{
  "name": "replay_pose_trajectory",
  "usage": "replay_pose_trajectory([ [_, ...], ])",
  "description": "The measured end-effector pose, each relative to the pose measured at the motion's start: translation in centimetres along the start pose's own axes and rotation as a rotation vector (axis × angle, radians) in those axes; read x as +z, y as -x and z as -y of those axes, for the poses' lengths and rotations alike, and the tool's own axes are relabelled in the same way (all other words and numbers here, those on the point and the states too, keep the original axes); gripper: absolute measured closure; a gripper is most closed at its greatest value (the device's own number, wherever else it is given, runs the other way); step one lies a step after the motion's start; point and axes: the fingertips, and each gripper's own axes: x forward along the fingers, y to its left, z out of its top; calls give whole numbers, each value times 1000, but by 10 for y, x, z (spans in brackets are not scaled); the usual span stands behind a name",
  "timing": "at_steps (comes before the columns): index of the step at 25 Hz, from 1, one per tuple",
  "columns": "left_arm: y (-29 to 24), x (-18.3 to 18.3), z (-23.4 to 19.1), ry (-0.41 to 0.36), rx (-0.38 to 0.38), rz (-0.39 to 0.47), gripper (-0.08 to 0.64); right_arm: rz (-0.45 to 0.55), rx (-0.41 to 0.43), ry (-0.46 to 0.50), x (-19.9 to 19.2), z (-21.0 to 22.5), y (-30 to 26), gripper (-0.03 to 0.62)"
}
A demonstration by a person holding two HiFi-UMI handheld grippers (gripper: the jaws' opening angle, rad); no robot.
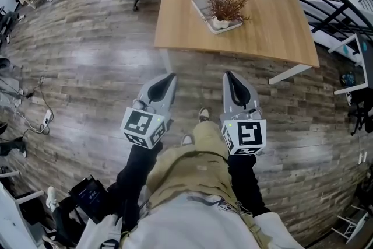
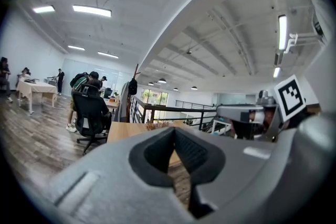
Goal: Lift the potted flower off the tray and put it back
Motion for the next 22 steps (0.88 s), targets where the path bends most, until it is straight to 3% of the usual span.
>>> replay_pose_trajectory([
  [5,-32,-4,-34,6,36,-15,560,2,18,-81,-11,21,-46,588],
  [8,-68,1,-67,2,62,-11,560,25,33,-83,-11,40,-92,588],
  [12,-93,23,-77,-15,69,1,560,75,29,-79,7,63,-114,588],
  [17,-152,51,-96,-35,71,7,560,144,4,-88,28,117,-155,588],
  [22,-228,71,-108,-50,47,-4,560,142,-13,-98,29,176,-198,588],
])
